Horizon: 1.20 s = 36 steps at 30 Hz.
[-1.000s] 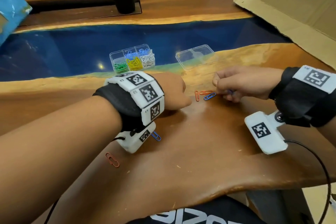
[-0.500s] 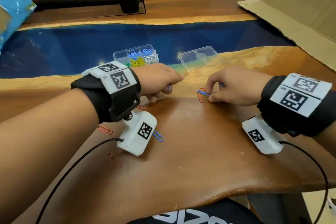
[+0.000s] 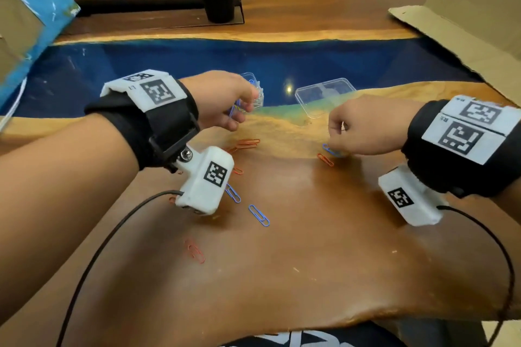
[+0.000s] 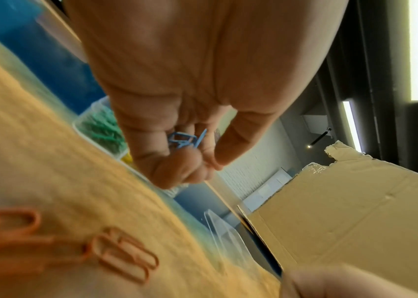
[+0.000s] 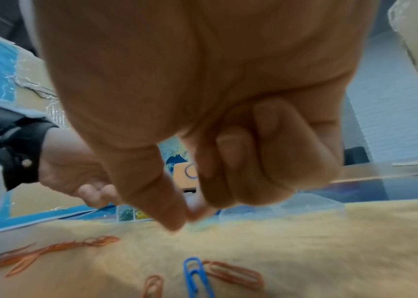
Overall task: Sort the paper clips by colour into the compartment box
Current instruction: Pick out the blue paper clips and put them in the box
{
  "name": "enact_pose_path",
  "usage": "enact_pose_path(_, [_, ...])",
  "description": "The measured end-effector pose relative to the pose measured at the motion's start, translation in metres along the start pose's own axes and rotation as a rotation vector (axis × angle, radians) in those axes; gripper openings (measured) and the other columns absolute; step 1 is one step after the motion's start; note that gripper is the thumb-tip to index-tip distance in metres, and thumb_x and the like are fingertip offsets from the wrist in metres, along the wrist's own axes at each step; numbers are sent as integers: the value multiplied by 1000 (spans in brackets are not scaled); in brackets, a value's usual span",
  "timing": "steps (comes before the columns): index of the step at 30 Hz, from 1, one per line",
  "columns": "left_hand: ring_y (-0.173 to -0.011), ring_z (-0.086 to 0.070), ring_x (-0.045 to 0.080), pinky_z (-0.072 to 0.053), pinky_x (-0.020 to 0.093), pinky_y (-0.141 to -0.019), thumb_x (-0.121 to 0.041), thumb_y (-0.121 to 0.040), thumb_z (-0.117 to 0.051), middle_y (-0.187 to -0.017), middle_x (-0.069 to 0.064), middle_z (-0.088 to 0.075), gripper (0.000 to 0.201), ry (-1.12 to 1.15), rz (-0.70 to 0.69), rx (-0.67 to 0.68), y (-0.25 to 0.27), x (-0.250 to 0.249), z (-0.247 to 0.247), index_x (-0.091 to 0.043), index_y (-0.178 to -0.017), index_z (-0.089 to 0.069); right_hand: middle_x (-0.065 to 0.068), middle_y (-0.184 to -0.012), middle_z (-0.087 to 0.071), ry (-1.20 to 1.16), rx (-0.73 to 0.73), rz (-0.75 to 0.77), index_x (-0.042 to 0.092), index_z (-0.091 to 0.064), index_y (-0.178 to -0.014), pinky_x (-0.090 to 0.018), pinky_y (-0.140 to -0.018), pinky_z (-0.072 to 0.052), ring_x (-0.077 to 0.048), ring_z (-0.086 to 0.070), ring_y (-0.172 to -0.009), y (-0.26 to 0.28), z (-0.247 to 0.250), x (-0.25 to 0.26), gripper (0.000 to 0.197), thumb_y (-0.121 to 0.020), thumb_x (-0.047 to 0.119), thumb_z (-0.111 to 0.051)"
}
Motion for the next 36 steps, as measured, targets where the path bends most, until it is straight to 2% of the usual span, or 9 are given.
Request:
enact_pose_path(3, [-57,-45,17,-39,17,-38,-2,-92,-41,-74,5,-47,16,2,-1,-59,-5,1,12,-11,-84,-52,1,-79,-62,122,65,-3,17,-65,-81,-23,-54,-34,-20,-54,-80,2,-12,1,30,-86,45,-55])
enact_pose_path(9, [-53,-41,13,-37,15,-34,0,-95,-34,-66,3,-44,30,-279,-52,-162,-29,-24,30,-15,-71,-44,-1,-86,-65,47,44,-29,17,-69,-86,-21,-53,-34,-20,-56,-81,-1,-11,-1,22,-87,36,-58])
enact_pose_path(11, [-57,-47,13,-40,19,-44,-1,-94,-38,-70,0,-51,27,-514,-117,-171,-37,-38,31,-17,-78,-52,-1,-86,-64,23,34,-42,17,-68,-88,-19,-51,-32,-20,-55,-80,-2,-10,-3,20,-88,35,-58])
enact_pose_path(14, [-84,-54,20,-39,24,-63,2,-89,-38,-96,3,-59,34,-829,-207,-170,-46,-55,24,-18,-101,-63,2,-79,-60,14,10,-56,17,-68,-91,-17,-50,-30,-19,-53,-79,-2,-8,-7,20,-89,34,-59])
enact_pose_path(18, [-86,-50,19,-33,20,-51,2,-86,-47,-102,4,-62,35,-1084,-251,-130,-57,-64,9,-13,-111,-67,4,-76,-55,0,9,-68,20,-65,-89,-17,-51,-30,-18,-51,-79,0,-10,-10,17,-89,35,-58])
enact_pose_path(21, [-92,-53,24,-39,20,-58,0,-87,-51,-115,6,-64,35,-1212,-256,-126,-58,-68,0,-14,-115,-67,0,-83,-55,7,4,-63,18,-64,-92,-15,-52,-28,-20,-50,-83,1,-11,-10,19,-92,34,-54])
enact_pose_path(24, [-110,-57,29,-48,34,-83,0,-86,-51,-122,9,-62,37,-1266,-297,-136,-58,-67,-3,-15,-117,-66,0,-82,-58,5,12,-66,16,-66,-93,-15,-52,-30,-21,-52,-82,2,-12,-10,21,-92,31,-52])
enact_pose_path(32, [-107,-59,28,-51,41,-90,-7,-86,-53,-119,8,-63,34,-1100,-329,-237,-50,-53,32,-21,-115,-64,0,-74,-53,-118,64,-54,15,-53,-72,-28,-60,-36,-16,-46,-69,11,-6,-3,31,-92,34,-41])
enact_pose_path(36, [-110,-57,29,-46,40,-92,-38,-92,-50,-118,9,-64,38,-1025,-239,-294,-45,-27,65,-19,-124,-55,-5,-72,-54,-164,27,-23,7,-49,-74,-29,-60,-34,-17,-43,-65,7,11,14,37,-98,27,-29])
Point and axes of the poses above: each hand's wrist, its own y-axis away from the middle knuckle, its own z-axis out of the back of the hand, x = y × z, the point moved 8 cm from there along -y, towards the middle knuckle
